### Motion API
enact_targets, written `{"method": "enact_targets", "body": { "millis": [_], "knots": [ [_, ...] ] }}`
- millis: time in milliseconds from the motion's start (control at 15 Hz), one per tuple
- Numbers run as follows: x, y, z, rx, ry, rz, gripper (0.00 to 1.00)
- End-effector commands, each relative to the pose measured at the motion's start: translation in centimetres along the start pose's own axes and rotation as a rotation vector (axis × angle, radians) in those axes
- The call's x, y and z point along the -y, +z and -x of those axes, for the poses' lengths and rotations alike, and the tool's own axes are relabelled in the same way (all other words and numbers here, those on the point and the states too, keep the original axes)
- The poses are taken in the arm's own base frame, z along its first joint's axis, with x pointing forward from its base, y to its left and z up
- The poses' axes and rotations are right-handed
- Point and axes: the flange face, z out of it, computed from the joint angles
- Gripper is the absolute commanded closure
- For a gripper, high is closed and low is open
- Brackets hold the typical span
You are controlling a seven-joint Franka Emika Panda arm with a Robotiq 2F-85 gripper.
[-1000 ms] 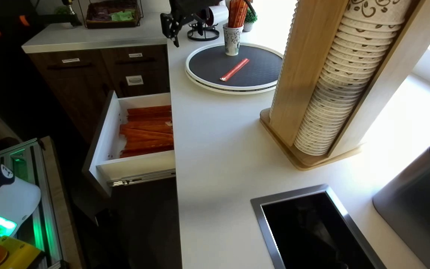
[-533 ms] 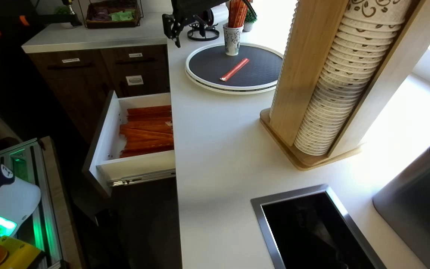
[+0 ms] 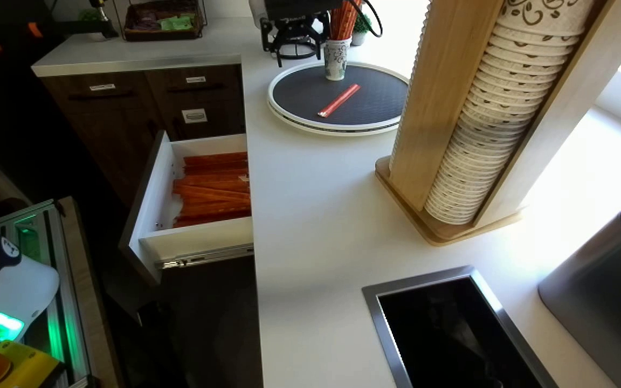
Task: Put the items on the tray in the drawer
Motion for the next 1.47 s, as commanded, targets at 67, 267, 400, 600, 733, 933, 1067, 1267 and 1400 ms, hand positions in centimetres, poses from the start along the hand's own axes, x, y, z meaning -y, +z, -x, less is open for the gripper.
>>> {"method": "enact_targets", "body": {
  "millis": [67,267,400,600,733,933,1067,1267,1400],
  "knots": [
    [-3.4,3.8,-2.3,0.047,0.254,0.002,0.0],
    [-4.8,6.3,-2.6,0.083,0.416,0.018,0.0],
    [-5.5,7.9,-2.8,0.102,0.514,0.023,0.0],
    [-6.3,9.7,-3.2,0.097,0.621,0.019,0.0],
    [-6.7,10.6,-3.4,0.1,0.673,0.026,0.0],
    [-7.4,11.2,-3.4,0.096,0.732,0.029,0.0],
    [-7.7,11.6,-3.3,0.1,0.754,0.026,0.05],
    [-8.0,12.1,-3.1,0.11,0.778,0.017,0.13],
    [-8.3,12.3,-2.9,0.112,0.793,0.014,0.2]
  ]
}}
